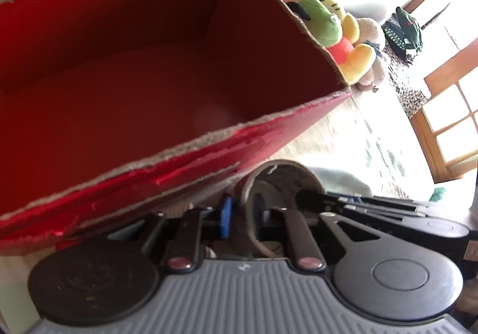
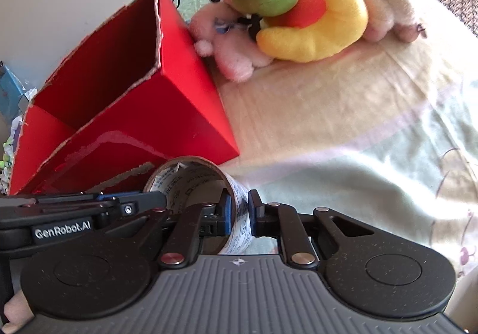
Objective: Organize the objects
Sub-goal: 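Lift the tape roll with the right gripper and carry it into the red box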
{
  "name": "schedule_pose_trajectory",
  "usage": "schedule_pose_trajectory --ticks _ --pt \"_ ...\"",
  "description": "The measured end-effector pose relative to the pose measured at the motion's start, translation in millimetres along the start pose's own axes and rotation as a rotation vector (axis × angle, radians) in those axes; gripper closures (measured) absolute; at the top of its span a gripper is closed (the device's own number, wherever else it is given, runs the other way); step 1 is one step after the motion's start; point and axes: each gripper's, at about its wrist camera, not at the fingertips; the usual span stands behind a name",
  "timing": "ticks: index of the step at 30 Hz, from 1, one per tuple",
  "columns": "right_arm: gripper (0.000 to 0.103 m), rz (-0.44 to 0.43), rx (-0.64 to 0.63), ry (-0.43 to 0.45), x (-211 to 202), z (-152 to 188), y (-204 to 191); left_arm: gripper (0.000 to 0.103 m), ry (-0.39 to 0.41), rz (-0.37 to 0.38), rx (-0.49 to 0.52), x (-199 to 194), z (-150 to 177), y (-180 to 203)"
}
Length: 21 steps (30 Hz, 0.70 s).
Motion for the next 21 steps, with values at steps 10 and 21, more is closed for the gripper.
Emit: schedule_pose_trajectory --ticks 10,21 --pt "0.091 0.054 -0.018 0.173 -65 6 2 0.095 0.097 0.059 0.095 -35 1 33" --pt "0.091 0.047 -0.064 0.425 -141 -16 -19 0.095 0.327 0.186 0.210 -113 -15 71"
Point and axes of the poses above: each gripper's, at about its wrist camera, not at the fingertips, and x roughly the way its jaws point, y to its right, z to its underside
